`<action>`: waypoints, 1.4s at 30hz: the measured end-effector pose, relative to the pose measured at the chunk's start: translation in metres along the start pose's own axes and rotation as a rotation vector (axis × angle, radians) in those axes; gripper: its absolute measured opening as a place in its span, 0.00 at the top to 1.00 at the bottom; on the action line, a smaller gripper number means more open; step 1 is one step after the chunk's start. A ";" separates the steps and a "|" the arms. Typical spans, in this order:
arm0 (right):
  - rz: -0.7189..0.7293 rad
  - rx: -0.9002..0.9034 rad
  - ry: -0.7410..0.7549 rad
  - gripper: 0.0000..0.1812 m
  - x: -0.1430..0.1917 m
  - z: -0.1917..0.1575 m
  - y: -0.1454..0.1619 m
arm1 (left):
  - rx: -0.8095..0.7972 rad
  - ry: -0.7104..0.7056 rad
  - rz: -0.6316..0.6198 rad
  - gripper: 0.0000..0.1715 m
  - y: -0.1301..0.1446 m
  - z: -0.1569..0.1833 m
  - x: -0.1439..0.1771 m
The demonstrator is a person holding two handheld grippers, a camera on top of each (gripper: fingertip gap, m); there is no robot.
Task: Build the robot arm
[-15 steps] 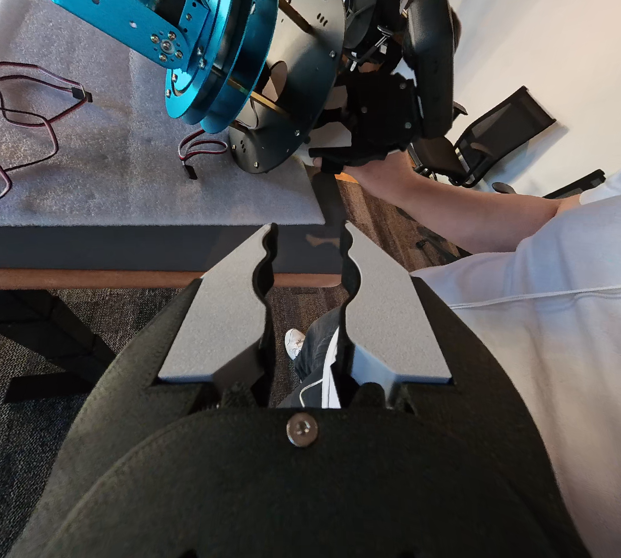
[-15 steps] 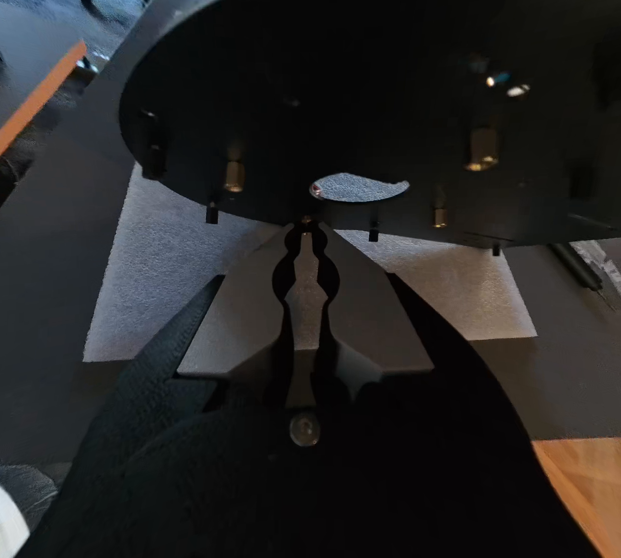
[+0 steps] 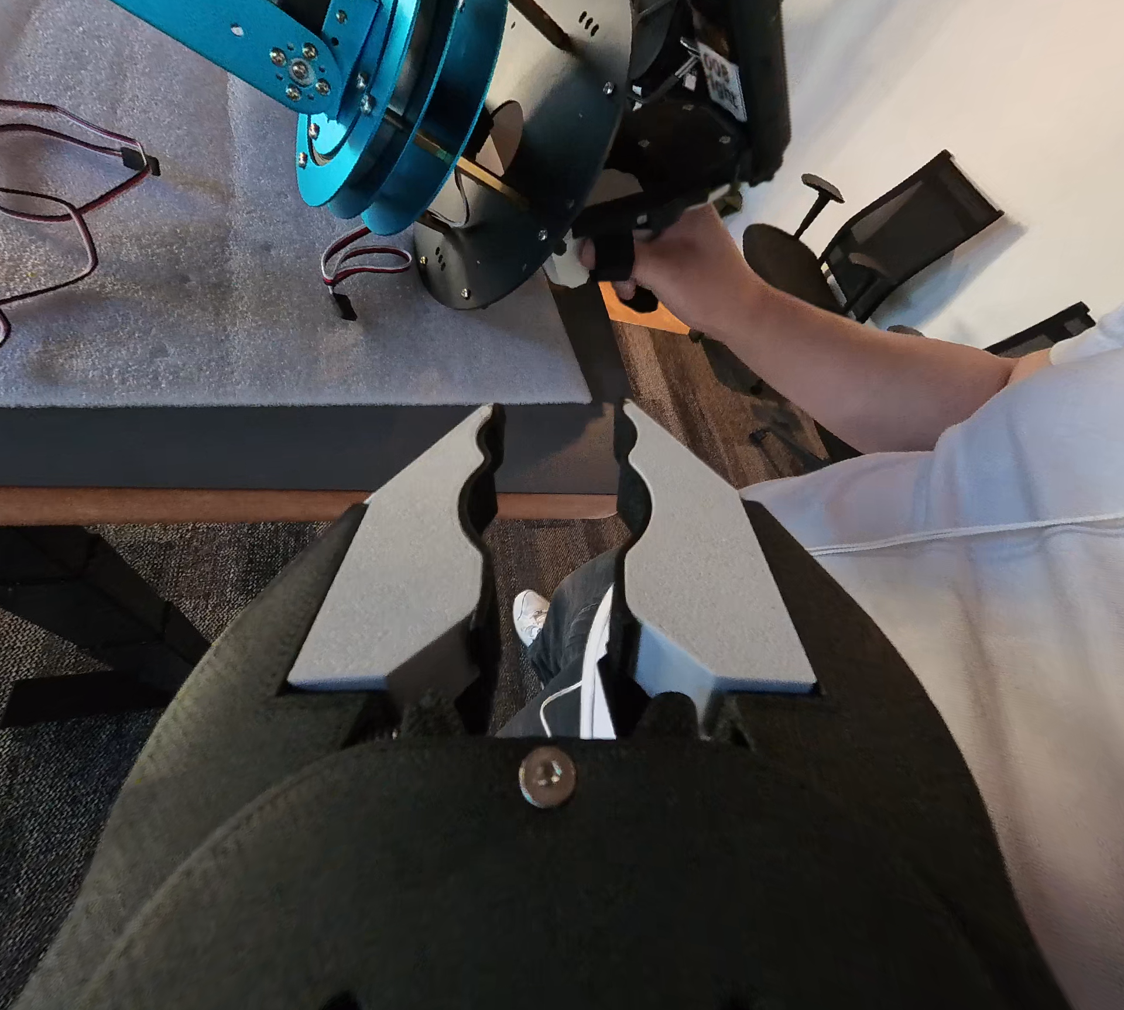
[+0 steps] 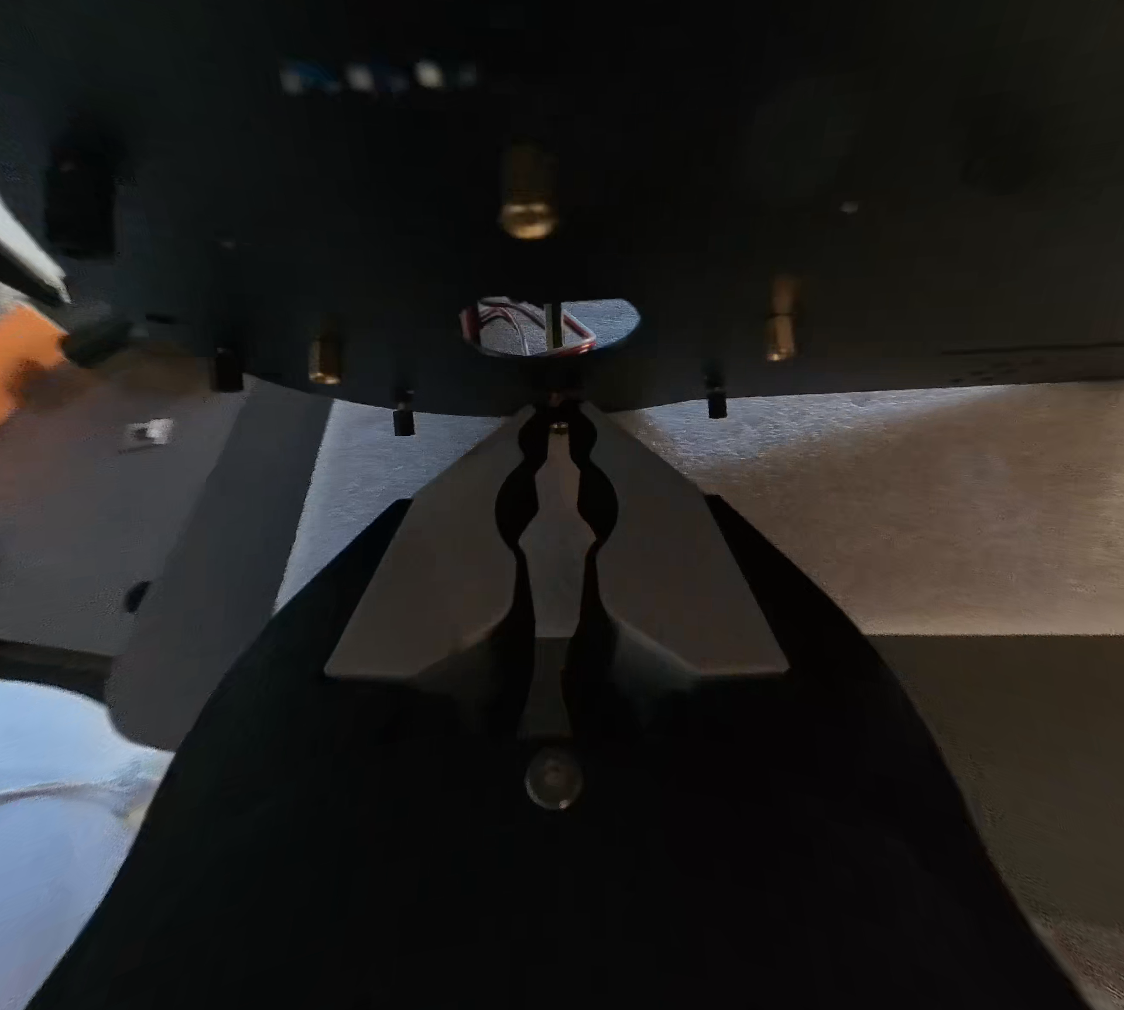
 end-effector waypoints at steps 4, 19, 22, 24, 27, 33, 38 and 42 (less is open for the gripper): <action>-0.011 -0.217 -0.192 0.98 -0.002 0.014 0.001 | 0.000 0.003 -0.003 0.80 -0.001 0.000 -0.001; 0.008 -0.626 -0.435 0.98 -0.007 0.032 0.007 | -0.018 -0.004 -0.024 0.80 -0.006 0.002 -0.001; 0.012 -0.582 -0.408 0.98 -0.006 0.029 0.006 | -0.016 -0.003 -0.024 0.80 -0.005 0.002 -0.001; 0.014 -0.563 -0.394 0.98 -0.006 0.028 0.006 | -0.016 -0.003 -0.028 0.80 -0.004 0.002 -0.001; 0.014 -0.491 -0.366 0.98 -0.004 0.026 0.005 | -0.014 -0.005 -0.028 0.80 -0.003 0.002 -0.001; -0.053 -0.106 -0.142 0.98 0.008 0.017 0.005 | -0.011 -0.016 -0.023 0.80 -0.003 0.000 0.003; -0.160 0.073 -0.058 0.96 0.005 0.014 0.012 | -0.003 -0.014 -0.022 0.80 -0.002 -0.001 0.003; -0.159 0.148 -0.044 0.91 0.014 0.016 0.011 | -0.016 -0.015 -0.026 0.80 -0.003 0.000 0.002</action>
Point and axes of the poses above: each gripper's, where its closed fingertips meet, x back along the fingers, y out of its underside, z = x × y across the jaws, the point moved 8 cm from there along x, back along the fingers, and after that the axes turned 4 degrees about -x, right-handed, at the moved point
